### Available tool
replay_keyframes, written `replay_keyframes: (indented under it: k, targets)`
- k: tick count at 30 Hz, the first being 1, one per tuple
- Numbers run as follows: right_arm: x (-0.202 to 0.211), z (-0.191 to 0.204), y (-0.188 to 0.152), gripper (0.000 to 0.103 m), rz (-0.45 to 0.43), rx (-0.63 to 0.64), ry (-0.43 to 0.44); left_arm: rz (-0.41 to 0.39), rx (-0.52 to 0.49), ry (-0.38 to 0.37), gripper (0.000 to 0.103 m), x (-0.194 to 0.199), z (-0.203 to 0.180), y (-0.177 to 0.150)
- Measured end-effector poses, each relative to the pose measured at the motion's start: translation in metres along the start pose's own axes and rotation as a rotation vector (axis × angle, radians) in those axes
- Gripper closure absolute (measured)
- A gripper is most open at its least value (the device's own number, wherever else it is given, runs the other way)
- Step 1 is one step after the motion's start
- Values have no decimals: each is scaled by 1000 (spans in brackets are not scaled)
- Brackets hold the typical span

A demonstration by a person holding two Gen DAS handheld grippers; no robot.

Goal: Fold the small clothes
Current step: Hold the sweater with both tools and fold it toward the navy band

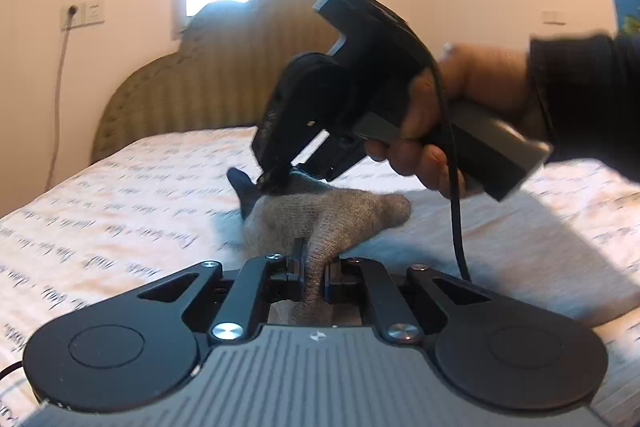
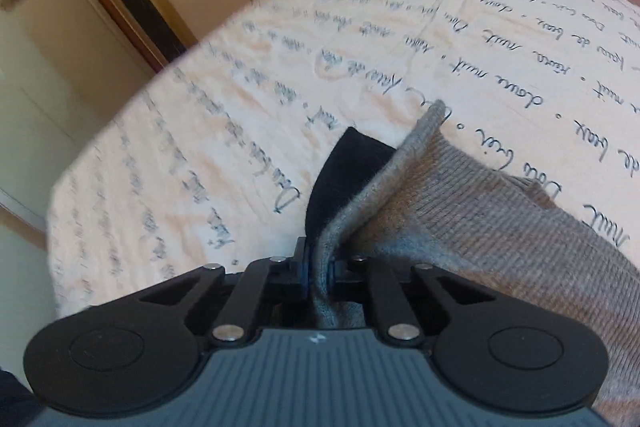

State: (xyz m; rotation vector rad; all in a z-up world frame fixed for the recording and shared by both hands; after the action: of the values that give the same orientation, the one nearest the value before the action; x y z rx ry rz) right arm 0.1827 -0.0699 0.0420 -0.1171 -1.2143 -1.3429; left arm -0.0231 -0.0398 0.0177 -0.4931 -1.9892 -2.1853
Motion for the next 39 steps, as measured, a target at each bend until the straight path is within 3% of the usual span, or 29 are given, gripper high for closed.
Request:
replay_keyframes:
  k: [6, 10, 13, 15, 17, 21, 24, 25, 26, 28, 32, 36, 37, 38, 39]
  targets:
    - [85, -55, -34, 95, -149, -128, 15, -35, -36, -195, 98, 7, -58, 18]
    - [151, -95, -76, 95, -238, -204, -29, -36, -86, -344, 98, 11, -106, 21]
    - [178, -132, -118, 95, -262, -304, -69, 5, -144, -426, 98, 9, -137, 8]
    - [179, -155, -146, 95, -246, -367, -82, 37, -179, -444, 98, 8, -147, -4]
    - [173, -171, -166, 93, -247, -427, -38, 59, -202, -438, 98, 7, -150, -13]
    - [173, -187, -176, 87, -336, -512, 60, 88, -238, -413, 98, -1, -154, -17]
    - [183, -195, -165, 71, -385, -505, 46, 93, -256, -405, 98, -1, -160, -20]
    - [187, -197, -162, 60, -401, -497, 22, 101, -257, -402, 98, -1, -161, -22]
    - [191, -200, -157, 46, -411, -485, -22, 110, -256, -401, 98, -2, -162, -23]
    - [197, -202, -148, 37, -440, -450, -114, 129, -255, -397, 97, -7, -165, -24]
    - [181, -201, -134, 37, -381, -410, -65, 178, -230, -403, 97, -14, -164, -23]
    - [152, -182, -126, 39, -268, -293, -65, 285, -146, -418, 97, -27, -158, -16]
    - [144, -180, -127, 48, -231, -275, -91, 303, -124, -421, 97, -30, -157, -14]
    - [137, -179, -127, 68, -211, -256, -112, 318, -108, -422, 97, -31, -156, -13]
    - [136, -175, -128, 74, -207, -240, -121, 327, -95, -421, 97, -32, -155, -12]
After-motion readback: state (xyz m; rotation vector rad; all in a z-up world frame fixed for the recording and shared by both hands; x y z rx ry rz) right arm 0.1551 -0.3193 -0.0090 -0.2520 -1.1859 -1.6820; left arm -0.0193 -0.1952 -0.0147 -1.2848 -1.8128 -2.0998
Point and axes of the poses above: each gripper's, at about its wrist camera, not at the fingertips, and x roughly against the way its jaws point, z to its left, y to its top, the point moved 3 cm from there along -x, roughly the way its jaws point, and after that the axes turned 1 degree about -y, right-handed, at the moved point
